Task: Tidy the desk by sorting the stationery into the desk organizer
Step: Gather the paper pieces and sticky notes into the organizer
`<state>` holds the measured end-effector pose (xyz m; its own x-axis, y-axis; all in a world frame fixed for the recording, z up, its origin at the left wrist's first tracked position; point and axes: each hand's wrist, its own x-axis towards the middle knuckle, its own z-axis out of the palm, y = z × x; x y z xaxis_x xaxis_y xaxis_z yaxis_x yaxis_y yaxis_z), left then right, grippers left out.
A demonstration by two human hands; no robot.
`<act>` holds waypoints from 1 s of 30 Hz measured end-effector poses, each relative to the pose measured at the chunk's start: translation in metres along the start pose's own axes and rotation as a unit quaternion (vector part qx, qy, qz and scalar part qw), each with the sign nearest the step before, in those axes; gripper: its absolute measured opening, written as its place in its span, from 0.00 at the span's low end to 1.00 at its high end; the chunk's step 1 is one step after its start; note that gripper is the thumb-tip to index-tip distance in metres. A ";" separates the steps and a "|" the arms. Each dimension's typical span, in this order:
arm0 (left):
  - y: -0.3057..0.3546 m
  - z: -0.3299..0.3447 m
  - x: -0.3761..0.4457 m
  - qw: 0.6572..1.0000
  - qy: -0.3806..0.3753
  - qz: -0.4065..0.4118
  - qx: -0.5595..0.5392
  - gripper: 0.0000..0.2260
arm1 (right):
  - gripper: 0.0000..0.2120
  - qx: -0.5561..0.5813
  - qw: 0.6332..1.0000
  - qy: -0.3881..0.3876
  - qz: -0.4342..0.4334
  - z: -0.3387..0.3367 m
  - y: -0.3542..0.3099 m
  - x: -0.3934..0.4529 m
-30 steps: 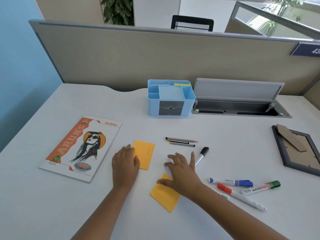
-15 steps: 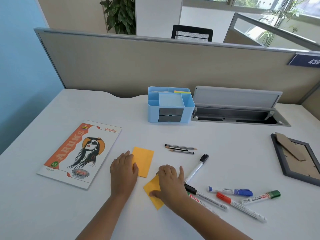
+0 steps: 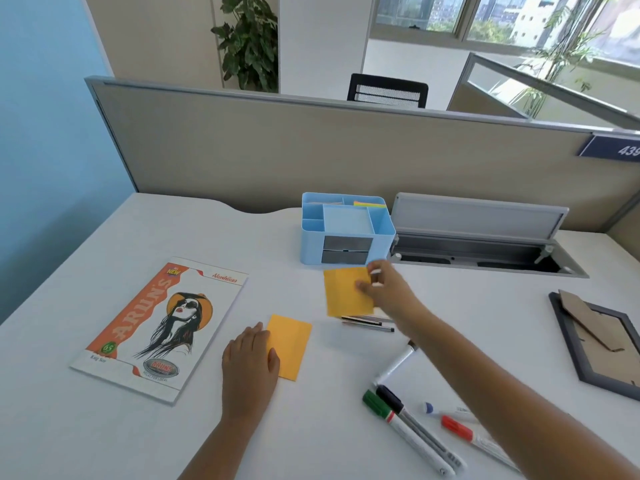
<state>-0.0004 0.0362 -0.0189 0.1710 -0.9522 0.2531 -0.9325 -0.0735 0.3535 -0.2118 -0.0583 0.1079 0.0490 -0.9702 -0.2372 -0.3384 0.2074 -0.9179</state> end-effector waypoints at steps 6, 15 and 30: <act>0.001 -0.001 0.001 1.000 0.005 -0.002 -0.005 0.12 | 0.23 -0.128 0.953 0.190 -0.198 -0.040 -0.073 0.074; 0.001 0.002 0.001 1.000 0.026 -0.005 -0.002 0.15 | 0.11 -0.265 0.914 0.211 -0.221 -0.041 -0.088 0.160; 0.007 0.002 0.002 0.997 0.067 -0.031 -0.014 0.17 | 0.18 -0.335 0.883 0.075 -0.321 0.012 -0.065 0.121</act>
<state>-0.0071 0.0330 -0.0181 0.2707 -0.8978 0.3474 -0.9100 -0.1210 0.3966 -0.1723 -0.1875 0.1349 0.3249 -0.8771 0.3537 -0.7681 -0.4629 -0.4424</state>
